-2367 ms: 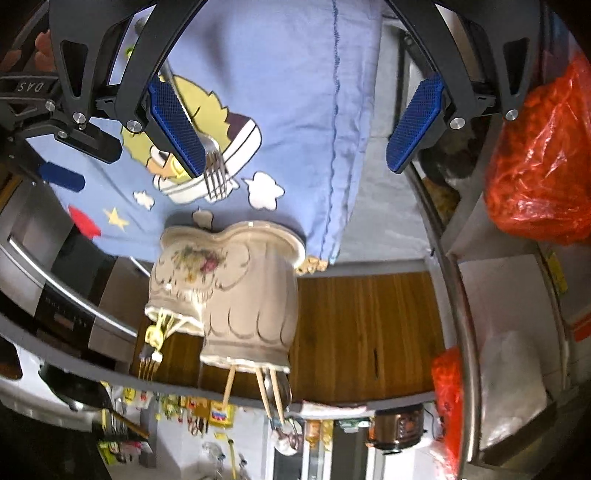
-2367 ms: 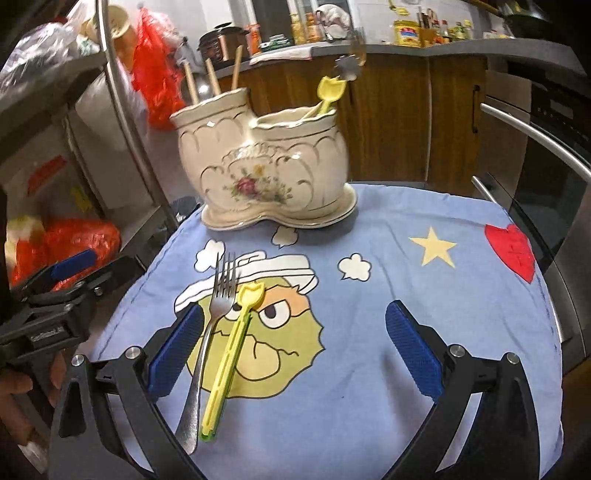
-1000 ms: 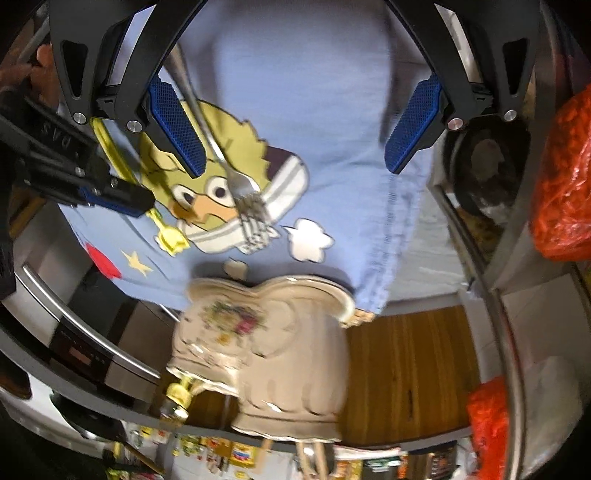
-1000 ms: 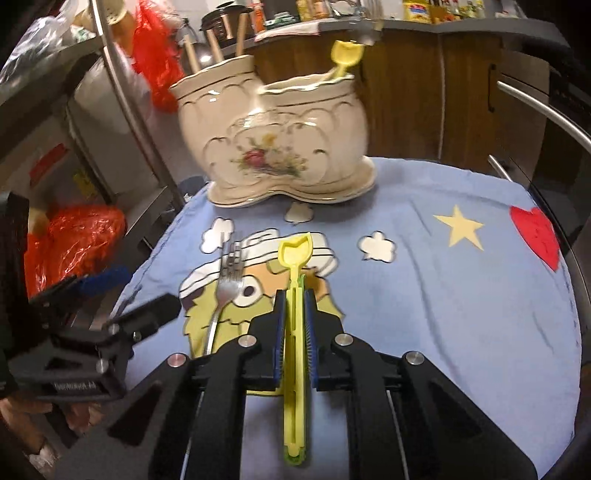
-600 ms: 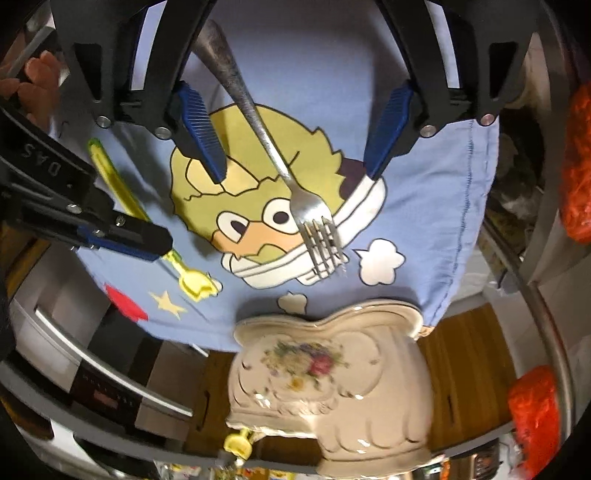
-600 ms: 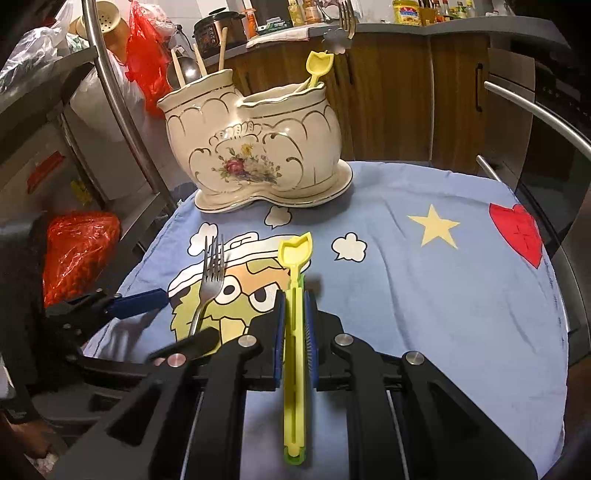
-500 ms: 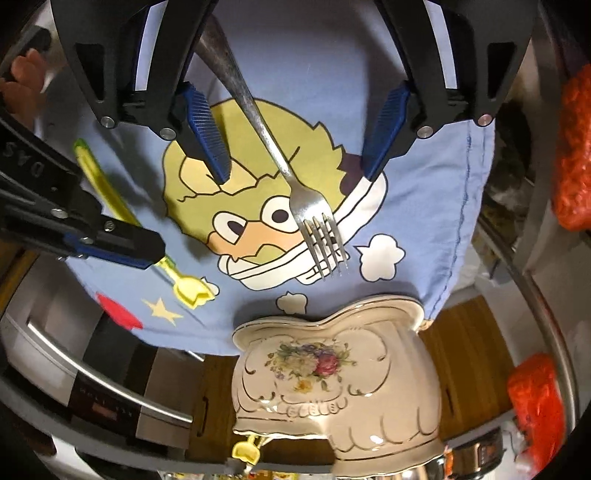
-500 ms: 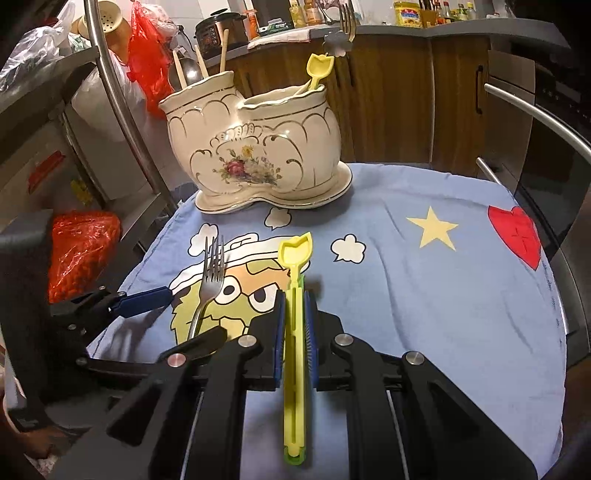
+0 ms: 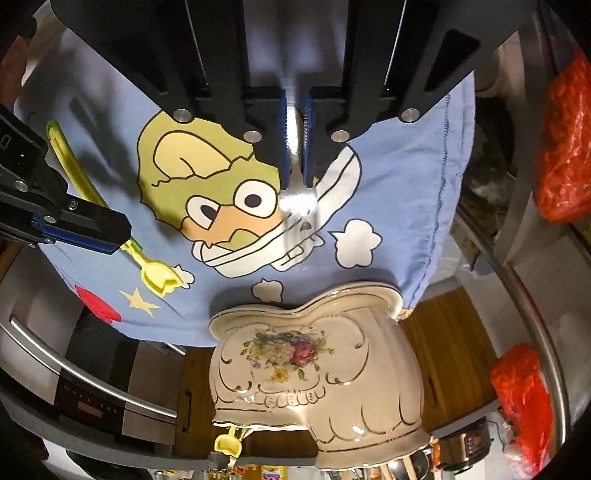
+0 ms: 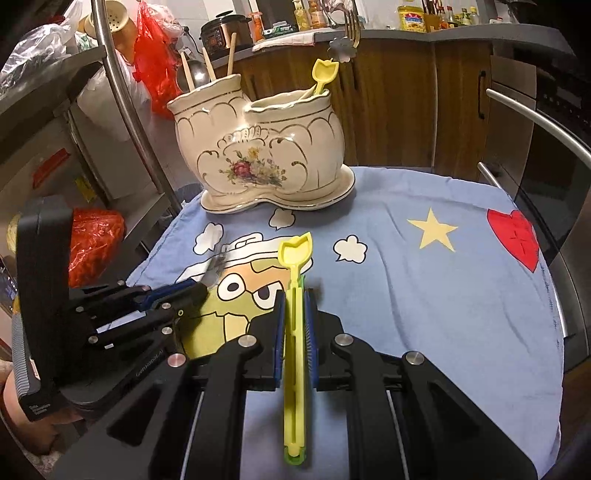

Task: Organize utensils
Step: 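Grasp the silver fork with the left tool while the right tool grasps the yellow utensil, then lift the silver fork and yellow utensil and carry both over the ceramic holder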

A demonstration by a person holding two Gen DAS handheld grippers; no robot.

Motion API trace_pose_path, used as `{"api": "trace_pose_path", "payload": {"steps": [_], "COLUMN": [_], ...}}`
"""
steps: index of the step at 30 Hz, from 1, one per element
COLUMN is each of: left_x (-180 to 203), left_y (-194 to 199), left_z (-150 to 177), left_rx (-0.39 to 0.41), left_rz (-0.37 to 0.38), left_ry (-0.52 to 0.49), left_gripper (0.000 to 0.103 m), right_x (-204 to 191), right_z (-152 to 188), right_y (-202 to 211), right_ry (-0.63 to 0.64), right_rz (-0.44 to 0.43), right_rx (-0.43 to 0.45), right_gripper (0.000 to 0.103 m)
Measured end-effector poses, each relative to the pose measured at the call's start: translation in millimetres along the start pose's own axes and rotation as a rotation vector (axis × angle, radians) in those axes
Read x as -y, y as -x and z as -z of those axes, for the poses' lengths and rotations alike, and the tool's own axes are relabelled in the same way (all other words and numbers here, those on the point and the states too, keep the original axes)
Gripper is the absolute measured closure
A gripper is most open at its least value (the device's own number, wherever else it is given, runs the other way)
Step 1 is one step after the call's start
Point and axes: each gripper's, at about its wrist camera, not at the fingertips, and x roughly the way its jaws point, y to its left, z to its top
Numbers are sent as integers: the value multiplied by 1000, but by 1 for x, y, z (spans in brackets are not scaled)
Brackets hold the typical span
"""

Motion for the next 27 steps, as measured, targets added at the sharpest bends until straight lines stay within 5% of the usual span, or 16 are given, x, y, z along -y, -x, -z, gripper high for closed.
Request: {"api": "trace_pose_path", "payload": {"steps": [27], "left_x": [-17], "left_y": [64], "left_z": [-6], "left_rx": [239], "left_rz": [147], "left_ry": [3], "left_gripper": [97], "right_x": [10], "right_z": [-10], "right_y": [6], "right_ry": [-39], "right_rz": [-88], "right_rx": [52], "right_gripper": [93]}}
